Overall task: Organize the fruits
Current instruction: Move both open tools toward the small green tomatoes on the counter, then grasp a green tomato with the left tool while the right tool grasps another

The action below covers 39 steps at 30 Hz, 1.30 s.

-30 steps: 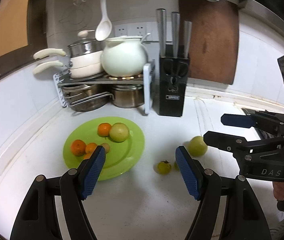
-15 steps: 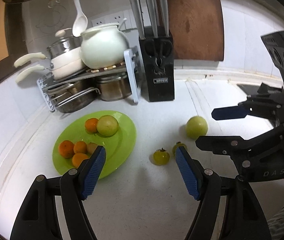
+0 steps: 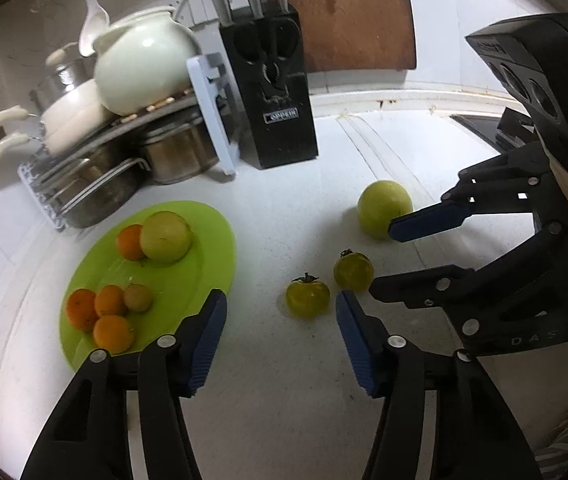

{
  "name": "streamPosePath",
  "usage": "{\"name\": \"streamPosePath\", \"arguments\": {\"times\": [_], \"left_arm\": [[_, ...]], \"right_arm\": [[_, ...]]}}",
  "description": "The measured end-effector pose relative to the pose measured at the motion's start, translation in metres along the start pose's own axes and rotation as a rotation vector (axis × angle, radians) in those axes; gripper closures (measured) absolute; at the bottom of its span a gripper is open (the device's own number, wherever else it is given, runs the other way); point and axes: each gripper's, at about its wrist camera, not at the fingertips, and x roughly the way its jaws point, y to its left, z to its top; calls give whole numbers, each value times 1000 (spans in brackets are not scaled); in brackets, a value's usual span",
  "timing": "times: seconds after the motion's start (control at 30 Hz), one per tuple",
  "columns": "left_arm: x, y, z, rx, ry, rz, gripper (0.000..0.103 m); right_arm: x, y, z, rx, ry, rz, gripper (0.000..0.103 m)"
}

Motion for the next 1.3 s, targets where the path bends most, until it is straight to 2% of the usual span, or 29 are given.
{"name": "streamPosePath", "arguments": {"times": [0.47,0.67,0.77,1.03,1.3], "left_arm": [[29,-1,3,23,52,-84,59],[38,0,3,5,71,-106,66],[40,1,3,-17,78,-120,73],[30,12,-1,-105,87,-62,73],[21,25,-7,-242,98,-11,73]], "right_arm": [[19,-4,4,-35,30,19,62],[24,-4,6,-47,33,31,62],[26,-4,7,-41,43,42,63],[29,-3,8,-34,47,58,63],[33,-3,10,-23,51,63,72]]}}
